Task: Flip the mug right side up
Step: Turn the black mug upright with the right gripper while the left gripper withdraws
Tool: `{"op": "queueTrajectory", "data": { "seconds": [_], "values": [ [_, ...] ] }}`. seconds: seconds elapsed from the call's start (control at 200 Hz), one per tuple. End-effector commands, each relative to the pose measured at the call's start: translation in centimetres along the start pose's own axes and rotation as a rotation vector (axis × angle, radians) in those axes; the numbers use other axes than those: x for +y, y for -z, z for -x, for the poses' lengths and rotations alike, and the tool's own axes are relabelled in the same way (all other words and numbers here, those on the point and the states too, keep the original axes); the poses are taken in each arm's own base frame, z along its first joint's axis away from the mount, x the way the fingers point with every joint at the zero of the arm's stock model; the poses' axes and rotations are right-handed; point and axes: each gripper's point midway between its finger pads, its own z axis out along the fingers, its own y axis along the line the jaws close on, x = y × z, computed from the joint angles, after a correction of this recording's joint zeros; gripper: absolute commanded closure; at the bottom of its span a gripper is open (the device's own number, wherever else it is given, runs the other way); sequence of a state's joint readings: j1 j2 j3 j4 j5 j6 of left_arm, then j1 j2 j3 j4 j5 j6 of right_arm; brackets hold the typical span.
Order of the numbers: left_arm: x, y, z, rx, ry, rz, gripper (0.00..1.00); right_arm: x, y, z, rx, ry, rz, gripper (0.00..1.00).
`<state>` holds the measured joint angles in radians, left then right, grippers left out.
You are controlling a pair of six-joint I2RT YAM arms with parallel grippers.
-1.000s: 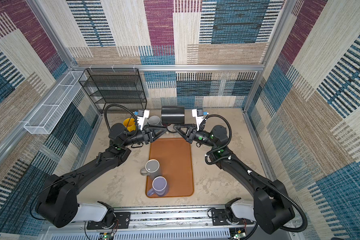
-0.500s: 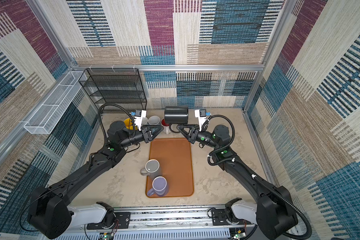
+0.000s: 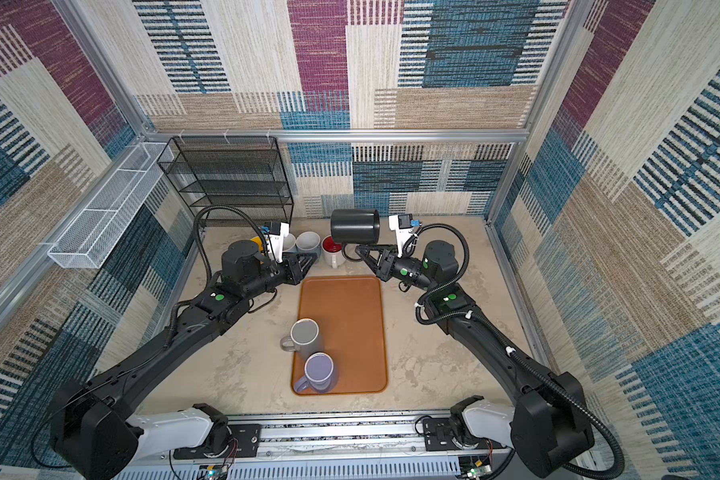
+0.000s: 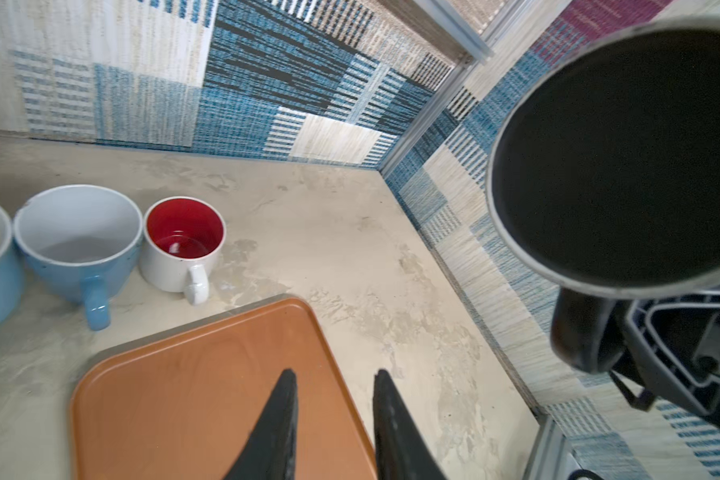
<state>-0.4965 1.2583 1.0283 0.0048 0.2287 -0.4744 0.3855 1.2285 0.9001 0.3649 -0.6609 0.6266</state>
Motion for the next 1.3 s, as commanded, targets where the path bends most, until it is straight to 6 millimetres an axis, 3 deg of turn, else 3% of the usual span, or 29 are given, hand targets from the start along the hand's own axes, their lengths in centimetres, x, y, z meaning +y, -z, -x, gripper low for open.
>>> {"op": "queueTrajectory", "data": {
  "seconds": [0.0,0.411,0.611,1.007,1.292],
  "values": [
    [2.4,0.7,0.2,-0.007,-0.055,0.173,0.73,-0.1,-0.2,1.2,-0.033,0.052,-0.022,1.0],
    [6.2,3.6,0.5,-0.028,-0.044,0.458,0.79,-4.4,-1.6,0.5,0.043,-0.004,-0.204,1.0],
    [6.2,3.6,0.3,-0.005,-0.055,0.464,0.77,-7.0,-2.2,0.1,0.073,-0.022,-0.302,1.0],
    [5.0,1.1,-0.8,0.095,-0.095,0.366,0.74,-12.4,-2.7,-0.5,0.143,0.004,-0.528,1.0],
    [4.4,0.4,-1.5,0.141,-0.132,0.318,0.73,-17.4,-2.6,-1.7,0.208,0.014,-0.726,1.0]
  ]
}}
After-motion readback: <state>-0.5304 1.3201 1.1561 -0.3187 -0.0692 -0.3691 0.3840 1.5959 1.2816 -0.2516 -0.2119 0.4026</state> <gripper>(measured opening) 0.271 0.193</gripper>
